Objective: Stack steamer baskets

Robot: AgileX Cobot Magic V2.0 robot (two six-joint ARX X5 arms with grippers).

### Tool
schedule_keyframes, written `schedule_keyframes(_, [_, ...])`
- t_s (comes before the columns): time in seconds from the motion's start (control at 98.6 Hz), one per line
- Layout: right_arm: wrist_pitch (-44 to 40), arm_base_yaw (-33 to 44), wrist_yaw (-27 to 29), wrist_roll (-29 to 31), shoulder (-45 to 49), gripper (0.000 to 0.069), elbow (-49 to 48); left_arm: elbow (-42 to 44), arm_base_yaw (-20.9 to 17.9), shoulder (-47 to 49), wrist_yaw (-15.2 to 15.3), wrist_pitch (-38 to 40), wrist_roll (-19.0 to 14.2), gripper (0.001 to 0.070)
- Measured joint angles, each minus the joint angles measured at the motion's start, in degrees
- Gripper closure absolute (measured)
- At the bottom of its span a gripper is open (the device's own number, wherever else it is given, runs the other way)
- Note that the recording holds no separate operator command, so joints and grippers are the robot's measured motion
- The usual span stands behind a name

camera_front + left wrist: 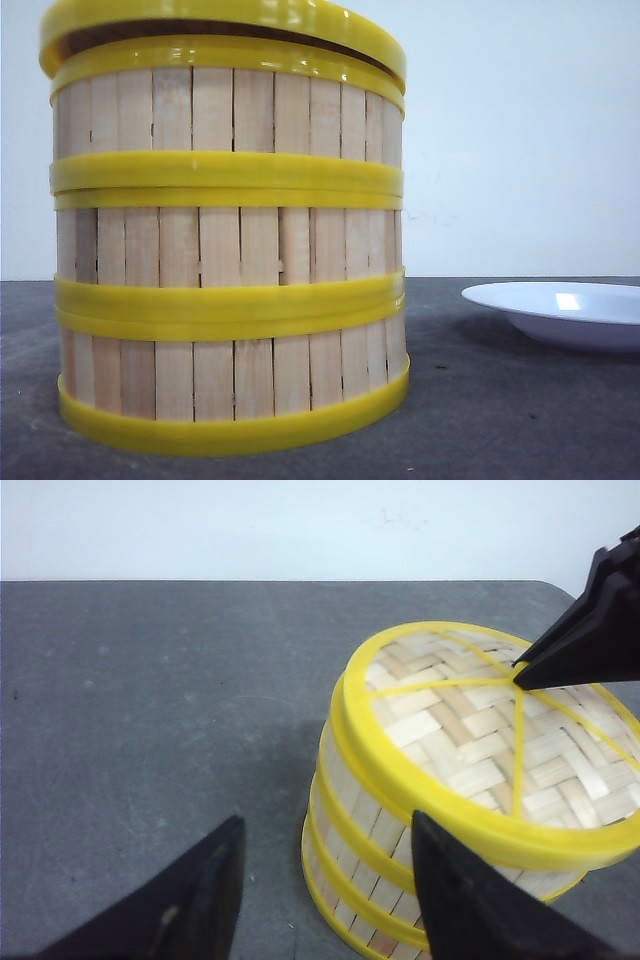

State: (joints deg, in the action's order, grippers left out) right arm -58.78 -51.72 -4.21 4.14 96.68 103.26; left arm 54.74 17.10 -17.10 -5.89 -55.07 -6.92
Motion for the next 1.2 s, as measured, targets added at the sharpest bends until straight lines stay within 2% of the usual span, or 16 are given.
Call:
schedule_keyframes(0.03, [0.00, -0.02, 0.26, -0.13, 0.04, 0.0640, 0.09, 0.00, 0.00, 0.00, 0.00, -0.02, 0.00, 0.0405])
schedule_keyframes(0.041, [2.56, -0.39, 5.49, -2.58, 0.26, 0.0302, 0.37, 0.00, 0.00, 0.00, -0.04, -0.04, 0.00, 0.0405])
schedule_keyframes(0.172, [2.56, -0.39, 9.07, -3.98, -3.87, 0.0299, 1.22, 0.00, 0.00, 0.00, -0.50, 0.00, -0.04, 0.0405])
schedule_keyframes(0.426, [2.47, -0.39, 14.32, -4.81, -18.82, 0.0298, 2.14, 0.00, 0.00, 0.00, -1.60, 1.64, -0.72, 0.0404])
schedule_keyframes(0.71, [-2.67, -0.39, 19.56, -5.42, -31.61, 0.0298, 0.72, -0.31, 0.00, -0.07, -1.99, 9.62, -1.51, 0.0404])
schedule_keyframes(0.903, [-2.40, -0.42, 22.84, -4.90, -42.14, 0.0298, -10.82, -5.84, 0.00, -0.11, -3.30, 13.88, -1.51, 0.0404])
schedule_keyframes(1.197, [6.34, -0.39, 26.64, 0.74, -59.41, 0.0298, -39.12, -15.56, 0.00, -0.24, -7.21, 18.21, -1.60, 0.0404])
